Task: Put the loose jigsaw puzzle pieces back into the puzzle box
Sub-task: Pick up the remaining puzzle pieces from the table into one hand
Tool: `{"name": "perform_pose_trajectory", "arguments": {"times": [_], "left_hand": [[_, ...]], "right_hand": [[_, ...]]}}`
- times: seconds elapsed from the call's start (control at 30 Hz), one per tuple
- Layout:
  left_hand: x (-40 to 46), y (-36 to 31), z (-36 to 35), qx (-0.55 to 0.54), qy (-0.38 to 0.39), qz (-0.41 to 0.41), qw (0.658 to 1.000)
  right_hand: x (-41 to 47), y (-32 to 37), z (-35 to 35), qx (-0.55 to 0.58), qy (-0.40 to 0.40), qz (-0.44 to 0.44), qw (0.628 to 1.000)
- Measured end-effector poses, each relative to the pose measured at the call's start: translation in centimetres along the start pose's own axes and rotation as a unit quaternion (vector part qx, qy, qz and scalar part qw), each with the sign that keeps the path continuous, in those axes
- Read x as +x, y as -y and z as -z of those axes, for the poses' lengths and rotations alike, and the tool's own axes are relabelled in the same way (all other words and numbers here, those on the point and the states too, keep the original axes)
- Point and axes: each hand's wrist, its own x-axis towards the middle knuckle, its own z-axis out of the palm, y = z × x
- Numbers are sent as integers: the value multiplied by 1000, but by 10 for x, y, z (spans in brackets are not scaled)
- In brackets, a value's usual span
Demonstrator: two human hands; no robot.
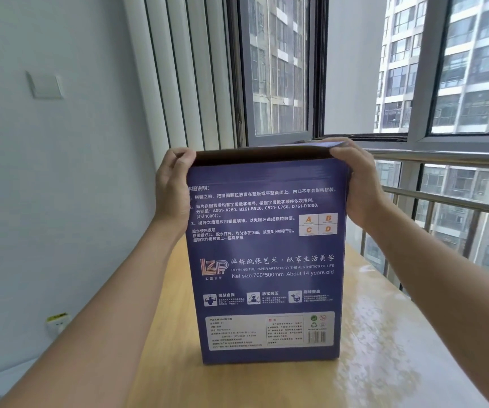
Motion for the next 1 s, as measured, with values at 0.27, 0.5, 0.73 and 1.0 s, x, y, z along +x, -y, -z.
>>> {"name": "perform_pose_trajectory", "arguments": {"times": [0.27, 0.5, 0.73, 1.0], "left_hand": [[0, 3, 9, 35, 25, -9, 999], [-3, -2, 10, 8, 32, 19, 999], [-9, 6, 16, 70, 17, -47, 996], [5, 11, 32, 179, 101, -24, 978]], "right_hand": [[-2, 0, -2, -30, -17, 7, 999], [0, -2, -1, -48, -41, 16, 998], [-3, -10, -1, -208, -61, 153, 964], [-11, -2, 22, -377, 63, 51, 923]]}}
